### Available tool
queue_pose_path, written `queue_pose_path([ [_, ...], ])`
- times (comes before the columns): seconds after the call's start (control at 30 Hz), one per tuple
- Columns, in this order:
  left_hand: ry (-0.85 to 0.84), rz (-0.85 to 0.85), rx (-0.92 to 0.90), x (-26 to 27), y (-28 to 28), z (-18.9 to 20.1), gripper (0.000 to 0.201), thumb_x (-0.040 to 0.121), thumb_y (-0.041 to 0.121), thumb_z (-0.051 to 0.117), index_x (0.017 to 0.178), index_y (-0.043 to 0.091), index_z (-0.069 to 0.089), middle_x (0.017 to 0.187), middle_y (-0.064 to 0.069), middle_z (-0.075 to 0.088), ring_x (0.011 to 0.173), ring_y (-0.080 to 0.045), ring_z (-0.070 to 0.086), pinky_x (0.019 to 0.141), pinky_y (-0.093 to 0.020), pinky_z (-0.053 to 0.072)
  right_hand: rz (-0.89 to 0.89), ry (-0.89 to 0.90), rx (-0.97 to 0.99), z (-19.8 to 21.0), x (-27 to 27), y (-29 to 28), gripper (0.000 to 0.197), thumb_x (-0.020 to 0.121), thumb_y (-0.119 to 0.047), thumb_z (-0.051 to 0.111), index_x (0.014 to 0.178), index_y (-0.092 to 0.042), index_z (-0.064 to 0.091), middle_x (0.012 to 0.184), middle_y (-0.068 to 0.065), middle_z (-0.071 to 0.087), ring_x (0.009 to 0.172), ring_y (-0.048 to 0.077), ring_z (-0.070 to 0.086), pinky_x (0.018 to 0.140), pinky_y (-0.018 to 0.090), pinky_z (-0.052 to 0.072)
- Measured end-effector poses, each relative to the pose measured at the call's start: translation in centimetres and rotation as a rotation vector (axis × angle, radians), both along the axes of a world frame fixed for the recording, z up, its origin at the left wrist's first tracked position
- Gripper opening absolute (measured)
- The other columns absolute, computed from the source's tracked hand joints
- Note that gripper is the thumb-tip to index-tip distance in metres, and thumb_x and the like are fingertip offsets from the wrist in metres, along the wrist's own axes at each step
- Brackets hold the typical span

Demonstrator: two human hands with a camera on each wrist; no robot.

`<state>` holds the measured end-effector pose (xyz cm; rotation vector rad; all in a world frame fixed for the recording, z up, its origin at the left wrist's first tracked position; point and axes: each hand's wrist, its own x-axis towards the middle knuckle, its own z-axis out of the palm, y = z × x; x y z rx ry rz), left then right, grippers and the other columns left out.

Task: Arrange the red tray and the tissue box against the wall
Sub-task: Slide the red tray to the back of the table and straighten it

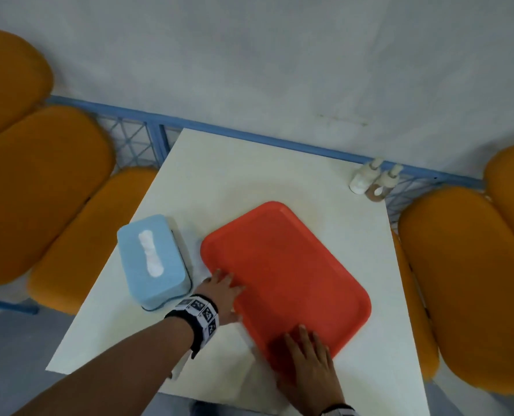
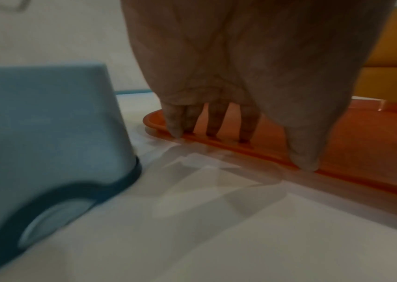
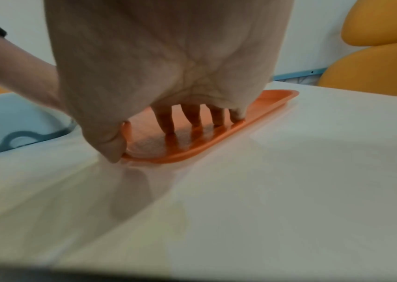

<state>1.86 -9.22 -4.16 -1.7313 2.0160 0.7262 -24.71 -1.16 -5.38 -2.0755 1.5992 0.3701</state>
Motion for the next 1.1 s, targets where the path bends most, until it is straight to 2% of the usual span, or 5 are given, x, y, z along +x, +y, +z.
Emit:
queue_pose_path([
  [0.1, -0.017, 0.014, -0.015, 0.7, -4.0, 0.2, 0.078, 0.082, 0.061, 0.053, 0.148, 0.033, 0.022, 0.162, -0.01, 0.012, 0.146, -0.041, 0.008, 0.117, -0.057, 0.022, -0.008, 0.013, -0.039, 0.3, 1.3, -3.6, 0.087, 0.053, -0.067, 0.052, 0.132, -0.033, 0.047, 0.144, 0.008, 0.046, 0.123, 0.041, 0.049, 0.093, 0.055, 0.047],
  [0.3, -0.026, 0.07, 0.027, 1.7, -10.9, 0.6, 0.078, 0.082, 0.057, 0.056, 0.148, 0.036, 0.022, 0.162, -0.009, 0.01, 0.148, -0.037, 0.004, 0.116, -0.059, 0.022, -0.035, -0.007, -0.01, 0.5, 3.3, -10.2, 0.084, 0.072, -0.061, 0.051, 0.145, -0.037, 0.016, 0.159, 0.002, 0.004, 0.143, 0.034, 0.004, 0.115, 0.049, 0.013],
  [0.77, -0.014, 0.172, 0.018, 3.4, -23.5, 0.1, 0.084, 0.076, 0.066, 0.058, 0.147, 0.039, 0.024, 0.161, -0.003, 0.017, 0.148, -0.034, 0.011, 0.115, -0.059, 0.028, 0.066, -0.053, -0.052, -0.3, 3.3, -25.2, 0.08, 0.073, -0.06, 0.053, 0.141, -0.04, 0.018, 0.159, -0.002, 0.004, 0.143, 0.031, 0.0, 0.115, 0.049, 0.013],
  [0.9, 0.007, 0.149, -0.039, 4.2, -26.9, 0.6, 0.083, 0.071, 0.064, 0.067, 0.14, 0.028, 0.039, 0.146, -0.006, 0.041, 0.132, -0.033, 0.04, 0.106, -0.053, 0.042, 0.093, -0.061, -0.053, -0.4, 2.9, -28.6, 0.081, 0.073, -0.062, 0.053, 0.142, -0.037, 0.019, 0.159, 0.0, 0.005, 0.143, 0.032, 0.0, 0.116, 0.051, 0.011],
  [1.1, -0.065, 0.166, -0.001, 7.0, -29.0, 1.0, 0.088, 0.071, 0.047, 0.077, 0.144, 0.024, 0.034, 0.149, -0.005, 0.036, 0.129, -0.032, 0.047, 0.106, -0.048, 0.044, 0.171, -0.06, -0.031, -0.7, 1.9, -31.1, 0.088, 0.067, -0.068, 0.045, 0.144, -0.036, 0.017, 0.159, 0.0, 0.002, 0.144, 0.031, -0.003, 0.116, 0.052, 0.006],
])
